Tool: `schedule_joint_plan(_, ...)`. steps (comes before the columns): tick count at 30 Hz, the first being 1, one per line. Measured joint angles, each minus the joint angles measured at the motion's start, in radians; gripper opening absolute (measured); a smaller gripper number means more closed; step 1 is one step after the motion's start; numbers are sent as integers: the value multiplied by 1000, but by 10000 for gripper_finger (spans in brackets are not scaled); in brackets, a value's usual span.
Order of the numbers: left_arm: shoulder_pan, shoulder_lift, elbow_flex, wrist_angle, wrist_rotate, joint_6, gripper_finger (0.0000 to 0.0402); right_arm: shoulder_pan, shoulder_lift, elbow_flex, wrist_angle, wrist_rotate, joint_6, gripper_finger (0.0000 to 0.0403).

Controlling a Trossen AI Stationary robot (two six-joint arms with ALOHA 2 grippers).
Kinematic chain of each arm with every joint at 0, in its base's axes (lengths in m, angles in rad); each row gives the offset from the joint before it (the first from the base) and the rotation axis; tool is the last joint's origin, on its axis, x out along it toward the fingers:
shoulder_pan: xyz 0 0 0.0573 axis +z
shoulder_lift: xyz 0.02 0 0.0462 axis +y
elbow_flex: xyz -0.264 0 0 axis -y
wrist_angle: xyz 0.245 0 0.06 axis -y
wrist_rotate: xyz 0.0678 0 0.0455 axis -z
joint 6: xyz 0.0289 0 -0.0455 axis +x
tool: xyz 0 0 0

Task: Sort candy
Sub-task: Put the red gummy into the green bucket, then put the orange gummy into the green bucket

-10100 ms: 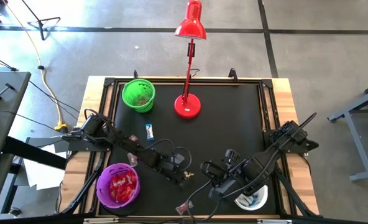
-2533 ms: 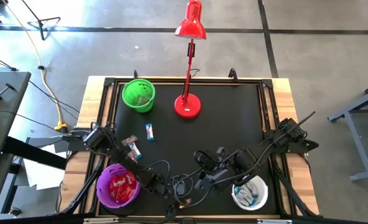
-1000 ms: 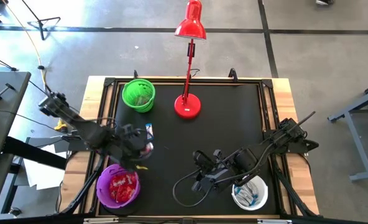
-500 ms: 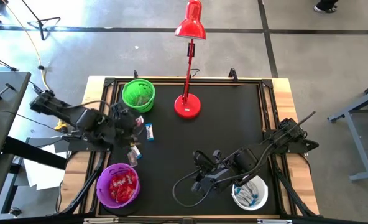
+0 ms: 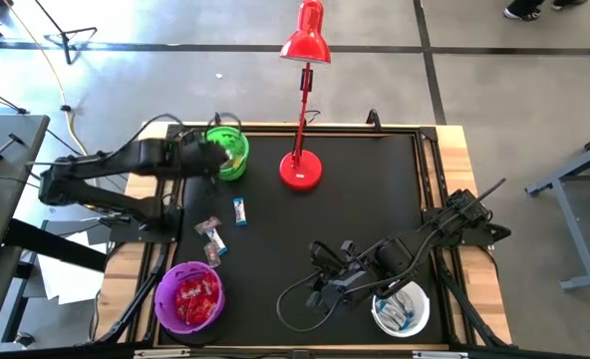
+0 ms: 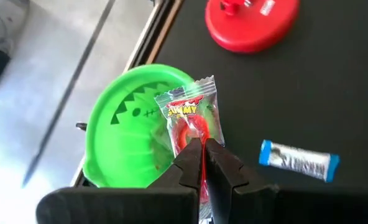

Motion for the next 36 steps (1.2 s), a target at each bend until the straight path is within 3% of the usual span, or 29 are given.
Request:
schedule_joint_plan(8,294,55,0,124,208,88,1,0,1,0,0,0,0,142)
schedule_joint_plan(14,421,142,1,151,282,88,2,0,1,0,0,0,0,142)
schedule_joint_plan(27,509,239,1,155,323,88,77,0,1,0,0,0,0,142)
schedule_joint_plan(36,488,203,1,132,395,52,83,0,1,0,0,0,0,142)
